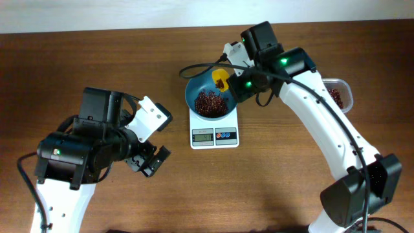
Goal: Scoop item into bowl and weigh 50g on scale
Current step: 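Hold the emptied scoop over the bowl with the right gripper, then move the scoop right with the right gripper to the bean tub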
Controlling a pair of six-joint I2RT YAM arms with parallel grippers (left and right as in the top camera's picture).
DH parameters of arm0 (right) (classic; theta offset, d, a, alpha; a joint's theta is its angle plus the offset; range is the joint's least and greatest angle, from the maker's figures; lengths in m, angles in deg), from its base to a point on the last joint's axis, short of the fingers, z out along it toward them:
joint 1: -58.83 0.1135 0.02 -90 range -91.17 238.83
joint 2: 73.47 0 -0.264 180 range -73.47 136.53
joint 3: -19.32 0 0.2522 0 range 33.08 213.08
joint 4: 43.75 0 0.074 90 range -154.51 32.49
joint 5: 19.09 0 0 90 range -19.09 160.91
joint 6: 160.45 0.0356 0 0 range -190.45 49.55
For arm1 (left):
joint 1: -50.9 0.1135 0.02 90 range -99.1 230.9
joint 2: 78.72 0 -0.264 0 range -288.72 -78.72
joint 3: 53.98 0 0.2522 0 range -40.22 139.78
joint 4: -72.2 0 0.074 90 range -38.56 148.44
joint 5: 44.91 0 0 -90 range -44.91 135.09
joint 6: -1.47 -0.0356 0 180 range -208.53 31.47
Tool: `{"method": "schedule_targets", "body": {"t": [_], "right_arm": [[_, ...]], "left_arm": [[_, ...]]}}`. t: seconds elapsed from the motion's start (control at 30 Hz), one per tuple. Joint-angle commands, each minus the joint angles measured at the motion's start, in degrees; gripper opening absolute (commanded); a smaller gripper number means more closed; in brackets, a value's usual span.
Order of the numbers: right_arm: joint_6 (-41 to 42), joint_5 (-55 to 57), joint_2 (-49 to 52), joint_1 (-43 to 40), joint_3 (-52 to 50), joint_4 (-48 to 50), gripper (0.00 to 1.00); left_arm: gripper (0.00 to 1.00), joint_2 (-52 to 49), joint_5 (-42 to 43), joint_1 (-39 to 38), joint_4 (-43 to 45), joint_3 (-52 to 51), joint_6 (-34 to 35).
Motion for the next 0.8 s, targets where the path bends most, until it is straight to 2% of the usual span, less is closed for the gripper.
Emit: {"method": "schedule_targets", "body": {"t": [0.0, 0.3, 0.43, 0.77], "right_arm": [[-1.36, 5.62, 0.98, 2.36, 1.62, 0.72, 0.04], [-2.38, 8.48, 0.98, 3.56, 1.84, 1.40, 0.04], [-5.27, 13.97, 1.18, 3.63, 1.81, 1.36, 0.04], [-6.91, 14.40, 1.31, 5.42, 1.60, 1.51, 0.04]], "left_arm": [[0.99, 0.33, 0.68, 0.26, 0.09, 0.85, -0.90], [0.99, 0.33, 0.68, 0.26, 0.09, 0.85, -0.90], [0.99, 0.33, 0.68, 0.26, 0.09, 0.85, -0.90], [0.99, 0.33, 0.68, 0.26, 0.09, 0.85, -0.90]]}}
